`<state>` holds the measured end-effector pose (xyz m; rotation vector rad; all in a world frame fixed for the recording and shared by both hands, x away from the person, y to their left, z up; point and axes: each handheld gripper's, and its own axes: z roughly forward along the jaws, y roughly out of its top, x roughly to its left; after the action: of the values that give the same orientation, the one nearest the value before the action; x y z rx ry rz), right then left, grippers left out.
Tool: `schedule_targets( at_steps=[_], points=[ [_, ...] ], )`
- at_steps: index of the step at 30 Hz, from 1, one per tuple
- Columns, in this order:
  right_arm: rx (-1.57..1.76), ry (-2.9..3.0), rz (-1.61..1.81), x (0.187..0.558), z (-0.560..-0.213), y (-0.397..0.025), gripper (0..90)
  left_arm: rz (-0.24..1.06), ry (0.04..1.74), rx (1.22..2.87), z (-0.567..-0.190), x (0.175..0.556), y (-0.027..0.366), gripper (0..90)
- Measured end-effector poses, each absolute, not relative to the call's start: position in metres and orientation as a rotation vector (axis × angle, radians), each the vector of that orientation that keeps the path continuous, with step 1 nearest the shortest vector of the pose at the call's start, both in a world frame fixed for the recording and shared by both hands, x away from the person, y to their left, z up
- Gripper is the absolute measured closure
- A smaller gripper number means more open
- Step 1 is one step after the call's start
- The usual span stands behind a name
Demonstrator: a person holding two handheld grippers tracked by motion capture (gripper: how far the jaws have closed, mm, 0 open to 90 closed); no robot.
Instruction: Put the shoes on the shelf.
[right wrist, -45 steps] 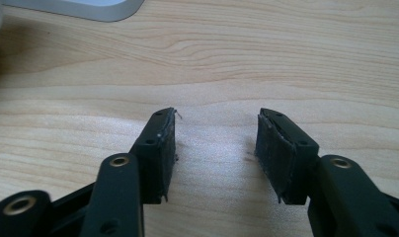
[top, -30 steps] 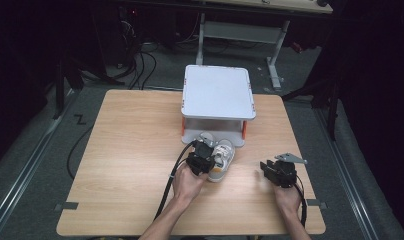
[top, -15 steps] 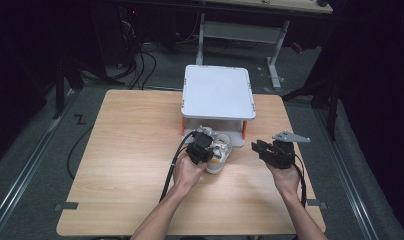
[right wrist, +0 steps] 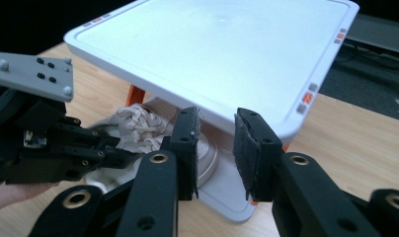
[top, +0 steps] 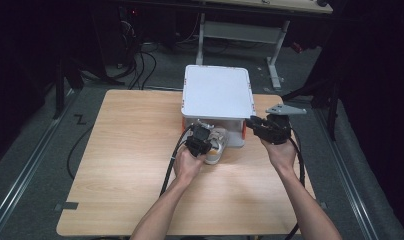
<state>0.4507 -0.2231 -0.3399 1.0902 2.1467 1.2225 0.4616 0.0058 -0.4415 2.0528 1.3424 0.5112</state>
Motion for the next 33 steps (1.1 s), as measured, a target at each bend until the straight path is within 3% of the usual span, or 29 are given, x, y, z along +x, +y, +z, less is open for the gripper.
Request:
schedule_targets(
  at_steps=[16, 24, 25, 33],
  points=[
    [1.152, 2.125, 1.124, 0.503, -0.346, -0.193, 70.1, 0.569, 1.350, 2.024, -0.448, 0.480, -0.002, 75.9],
    [1.131, 2.121, 1.111, 0.503, -0.347, -0.191, 69.0, 0.558, 1.325, 2.003, -0.443, 0.477, 0.000, 52.6],
    [1.128, 2.120, 1.104, 0.503, -0.347, -0.191, 68.9, 0.552, 1.314, 2.016, -0.442, 0.477, 0.000, 46.4],
    [1.123, 2.118, 1.100, 0.503, -0.347, -0.190, 68.9, 0.563, 1.286, 2.000, -0.431, 0.468, 0.004, 31.8]
  ],
)
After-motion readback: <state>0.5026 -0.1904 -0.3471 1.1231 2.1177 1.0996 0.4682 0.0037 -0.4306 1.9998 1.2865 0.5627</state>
